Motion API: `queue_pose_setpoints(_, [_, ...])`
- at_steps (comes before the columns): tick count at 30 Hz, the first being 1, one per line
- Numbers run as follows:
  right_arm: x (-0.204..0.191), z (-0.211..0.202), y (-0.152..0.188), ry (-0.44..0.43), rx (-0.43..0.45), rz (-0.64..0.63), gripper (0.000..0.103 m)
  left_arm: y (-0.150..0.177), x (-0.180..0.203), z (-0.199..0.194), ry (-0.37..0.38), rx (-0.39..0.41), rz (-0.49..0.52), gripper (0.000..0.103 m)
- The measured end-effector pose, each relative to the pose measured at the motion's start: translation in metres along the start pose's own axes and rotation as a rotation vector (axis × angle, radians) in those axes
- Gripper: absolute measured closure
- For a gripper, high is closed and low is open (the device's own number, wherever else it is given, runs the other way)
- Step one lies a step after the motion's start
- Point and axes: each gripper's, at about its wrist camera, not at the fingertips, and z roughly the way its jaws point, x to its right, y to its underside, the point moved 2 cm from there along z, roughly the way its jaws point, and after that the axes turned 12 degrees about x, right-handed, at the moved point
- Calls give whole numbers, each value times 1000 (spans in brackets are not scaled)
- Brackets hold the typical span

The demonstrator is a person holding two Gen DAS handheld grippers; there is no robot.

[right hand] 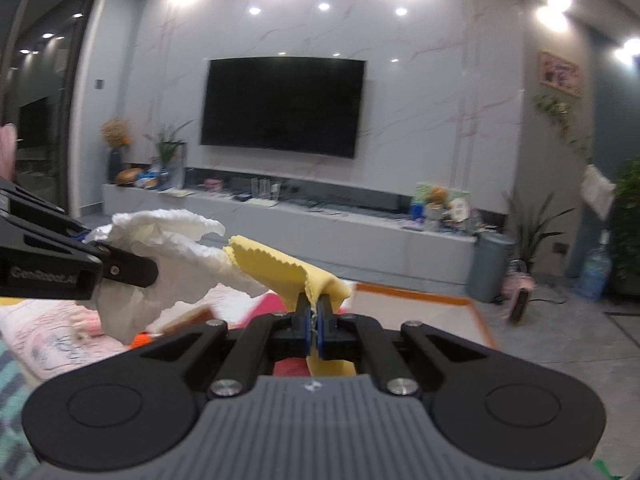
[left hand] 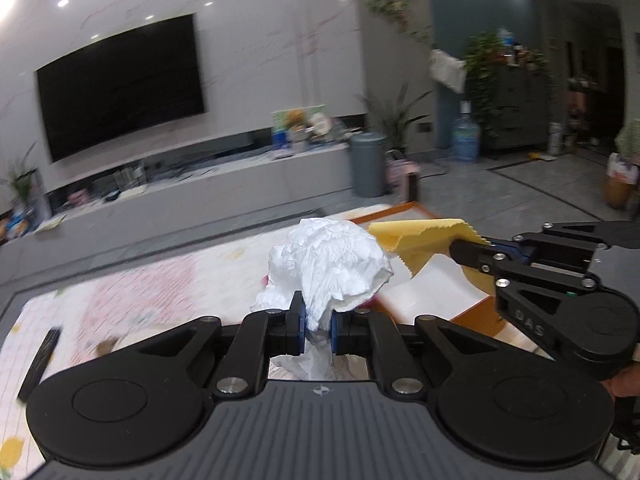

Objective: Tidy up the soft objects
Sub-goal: 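Carry the white cloth and yellow cloth over the open white box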

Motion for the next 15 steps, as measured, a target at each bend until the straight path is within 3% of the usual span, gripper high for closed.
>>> queue_pose_setpoints(9, [86,15,-11,105,-58,36,103,-41,42,61,152,-69,1,91])
queue_pose_setpoints(15, [130,57,0,113,-179,43,103,-47,61,118,195,-180,-1,91])
